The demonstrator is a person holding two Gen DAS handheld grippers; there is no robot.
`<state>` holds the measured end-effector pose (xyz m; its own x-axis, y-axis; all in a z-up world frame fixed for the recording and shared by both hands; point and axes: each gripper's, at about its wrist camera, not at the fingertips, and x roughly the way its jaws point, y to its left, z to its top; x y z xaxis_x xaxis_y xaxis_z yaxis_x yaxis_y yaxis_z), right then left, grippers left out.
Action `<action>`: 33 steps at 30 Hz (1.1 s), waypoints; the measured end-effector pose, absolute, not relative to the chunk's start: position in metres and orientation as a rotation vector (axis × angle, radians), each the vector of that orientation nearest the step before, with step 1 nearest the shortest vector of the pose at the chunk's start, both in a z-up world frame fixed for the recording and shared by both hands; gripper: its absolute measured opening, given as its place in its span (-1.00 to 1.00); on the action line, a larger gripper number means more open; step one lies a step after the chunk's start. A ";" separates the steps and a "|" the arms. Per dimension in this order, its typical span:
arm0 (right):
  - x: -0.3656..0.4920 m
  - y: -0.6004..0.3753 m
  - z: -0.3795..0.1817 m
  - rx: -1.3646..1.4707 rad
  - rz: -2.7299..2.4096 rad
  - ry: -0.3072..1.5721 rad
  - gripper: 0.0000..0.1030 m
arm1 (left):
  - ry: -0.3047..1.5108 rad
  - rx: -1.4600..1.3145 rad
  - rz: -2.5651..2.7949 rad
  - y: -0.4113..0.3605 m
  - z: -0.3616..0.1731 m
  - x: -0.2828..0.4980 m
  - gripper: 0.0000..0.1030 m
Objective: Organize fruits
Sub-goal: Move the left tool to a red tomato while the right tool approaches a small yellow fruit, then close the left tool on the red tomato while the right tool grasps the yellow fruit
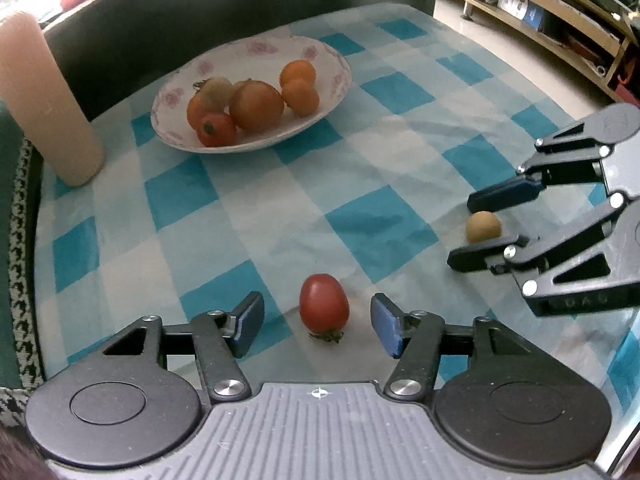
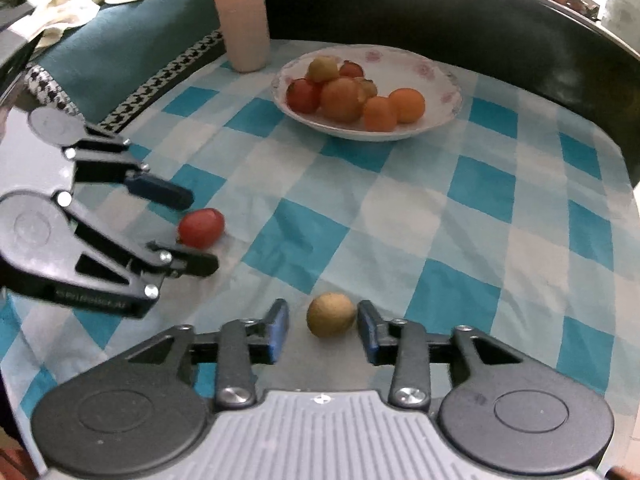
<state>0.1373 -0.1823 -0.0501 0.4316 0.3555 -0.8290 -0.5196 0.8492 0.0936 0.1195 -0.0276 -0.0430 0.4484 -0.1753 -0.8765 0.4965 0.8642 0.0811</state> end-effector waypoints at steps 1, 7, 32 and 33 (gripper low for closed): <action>0.137 -0.183 -0.050 -0.186 0.551 0.982 0.09 | 1.026 0.357 -0.427 -0.029 -0.043 0.119 0.31; 0.139 -0.188 -0.050 -0.177 0.546 0.984 0.09 | 1.023 0.373 -0.445 -0.032 -0.045 0.117 0.32; 0.131 -0.201 -0.049 -0.170 0.519 0.995 0.09 | 1.013 0.372 -0.424 -0.030 -0.047 0.123 0.34; 0.130 -0.200 -0.049 -0.174 0.519 0.995 0.09 | 1.014 0.373 -0.425 -0.030 -0.047 0.123 0.34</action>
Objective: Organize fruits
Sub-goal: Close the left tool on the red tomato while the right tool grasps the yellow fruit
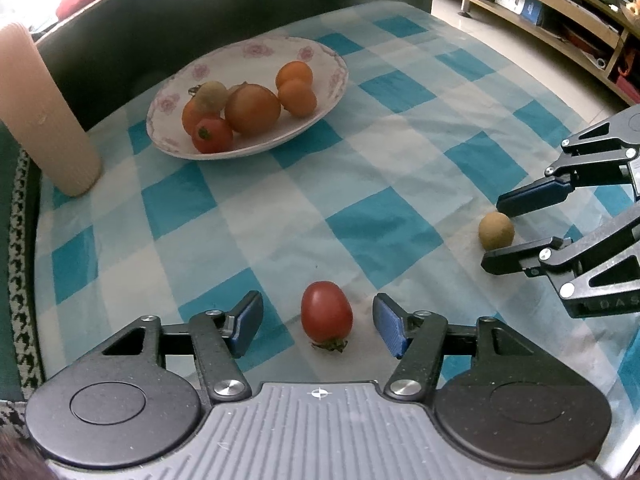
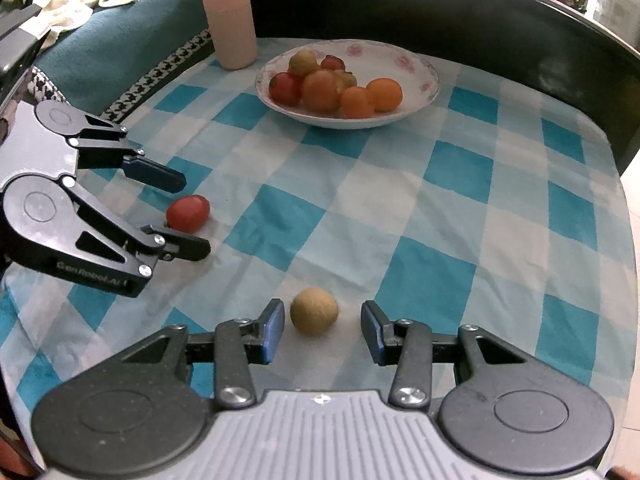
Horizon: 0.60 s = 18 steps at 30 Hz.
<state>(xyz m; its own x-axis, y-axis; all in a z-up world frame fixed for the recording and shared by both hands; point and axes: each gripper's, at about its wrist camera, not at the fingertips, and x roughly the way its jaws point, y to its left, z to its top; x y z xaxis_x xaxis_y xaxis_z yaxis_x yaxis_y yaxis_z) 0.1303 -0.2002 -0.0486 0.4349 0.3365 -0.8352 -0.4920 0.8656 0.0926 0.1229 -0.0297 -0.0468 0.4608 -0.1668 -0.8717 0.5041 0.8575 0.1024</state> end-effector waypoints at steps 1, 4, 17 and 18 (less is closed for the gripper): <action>0.130 -0.200 -0.049 -0.177 0.519 0.995 0.09 | 1.016 0.370 -0.424 -0.029 -0.047 0.124 0.34; 0.128 -0.198 -0.050 -0.193 0.520 0.995 0.08 | 1.018 0.368 -0.427 -0.029 -0.047 0.124 0.29; 0.128 -0.197 -0.049 -0.194 0.516 0.991 -0.04 | 1.013 0.370 -0.442 -0.034 -0.046 0.120 -0.35; 0.128 -0.196 -0.048 -0.201 0.517 0.990 -0.08 | 1.018 0.358 -0.440 -0.032 -0.046 0.121 -0.35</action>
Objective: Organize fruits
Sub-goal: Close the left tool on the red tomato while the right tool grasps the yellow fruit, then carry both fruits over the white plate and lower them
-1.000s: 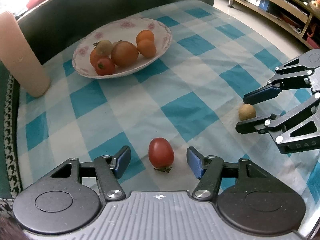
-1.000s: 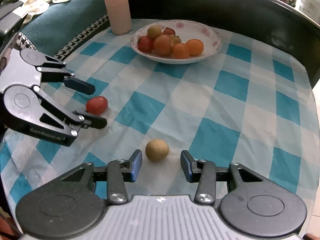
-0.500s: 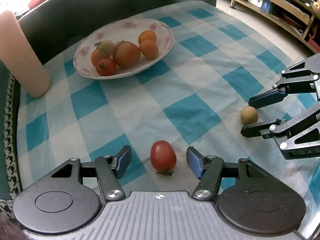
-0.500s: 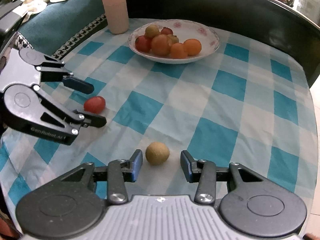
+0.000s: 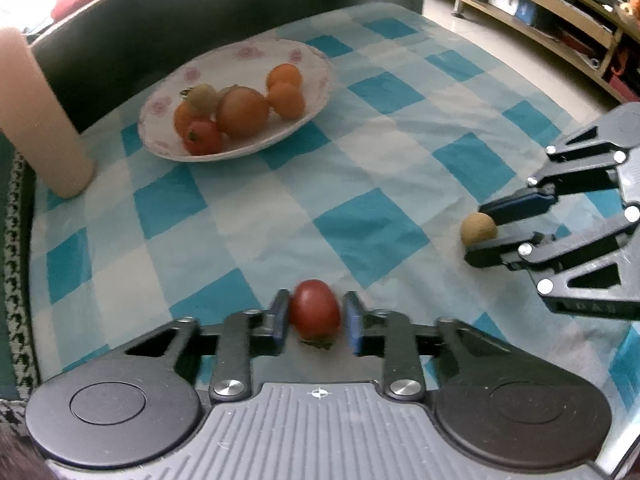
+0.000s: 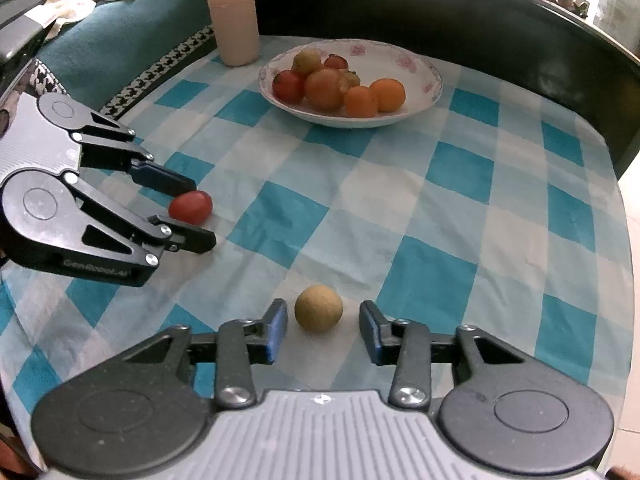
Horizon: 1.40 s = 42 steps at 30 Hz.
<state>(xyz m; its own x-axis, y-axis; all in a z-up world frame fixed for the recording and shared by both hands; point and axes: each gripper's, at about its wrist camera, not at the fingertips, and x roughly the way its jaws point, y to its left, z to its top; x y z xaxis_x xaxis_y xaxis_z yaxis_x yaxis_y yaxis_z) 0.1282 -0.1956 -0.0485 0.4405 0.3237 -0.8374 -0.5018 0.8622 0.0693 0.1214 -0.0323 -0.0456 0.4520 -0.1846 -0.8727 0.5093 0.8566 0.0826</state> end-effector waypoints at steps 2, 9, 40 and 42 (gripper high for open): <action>0.127 -0.192 -0.048 -0.221 0.515 0.985 -0.20 | 1.027 0.334 -0.445 -0.031 -0.044 0.123 -0.35; 0.127 -0.185 -0.042 -0.232 0.515 0.966 -0.21 | 1.008 0.335 -0.452 -0.032 -0.039 0.122 -0.35; 0.224 -0.181 0.014 -0.017 0.418 0.770 -0.21 | 0.813 0.212 -0.342 -0.042 0.021 0.218 -0.38; 0.234 -0.182 0.015 -0.006 0.417 0.766 -0.21 | 0.816 0.211 -0.335 -0.041 0.019 0.225 -0.38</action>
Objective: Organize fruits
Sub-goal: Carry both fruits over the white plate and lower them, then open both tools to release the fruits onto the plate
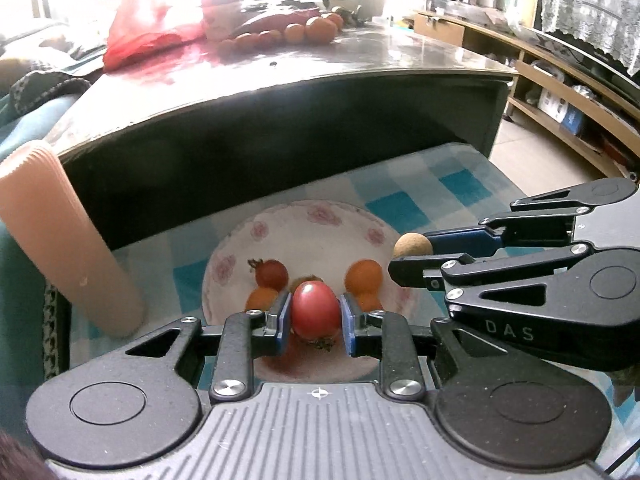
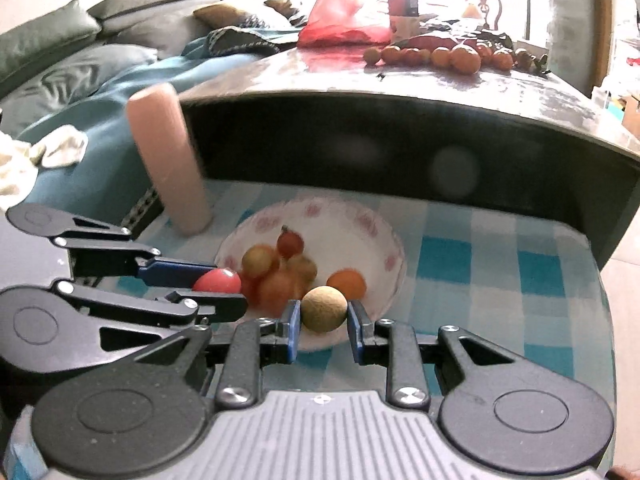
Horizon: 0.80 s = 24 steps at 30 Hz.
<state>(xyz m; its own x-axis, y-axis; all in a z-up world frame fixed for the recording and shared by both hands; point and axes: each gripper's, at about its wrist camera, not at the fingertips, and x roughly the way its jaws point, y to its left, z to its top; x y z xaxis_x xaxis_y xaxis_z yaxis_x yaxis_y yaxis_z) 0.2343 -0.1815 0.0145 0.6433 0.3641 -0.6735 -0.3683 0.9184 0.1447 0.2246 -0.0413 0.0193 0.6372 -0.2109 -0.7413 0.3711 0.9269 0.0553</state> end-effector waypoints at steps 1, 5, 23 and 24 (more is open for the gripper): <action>0.240 -0.181 0.015 -0.006 0.420 0.763 -0.21 | 0.818 0.210 -0.330 -0.041 0.018 0.228 -0.38; 0.259 -0.180 0.012 -0.006 0.423 0.760 -0.21 | 0.829 0.215 -0.316 -0.041 0.011 0.239 -0.38; 0.295 -0.174 -0.018 -0.010 0.420 0.772 -0.20 | 0.841 0.239 -0.302 -0.040 -0.005 0.257 -0.34; 0.296 -0.173 -0.019 -0.008 0.423 0.773 -0.20 | 0.837 0.236 -0.299 -0.039 -0.005 0.258 -0.30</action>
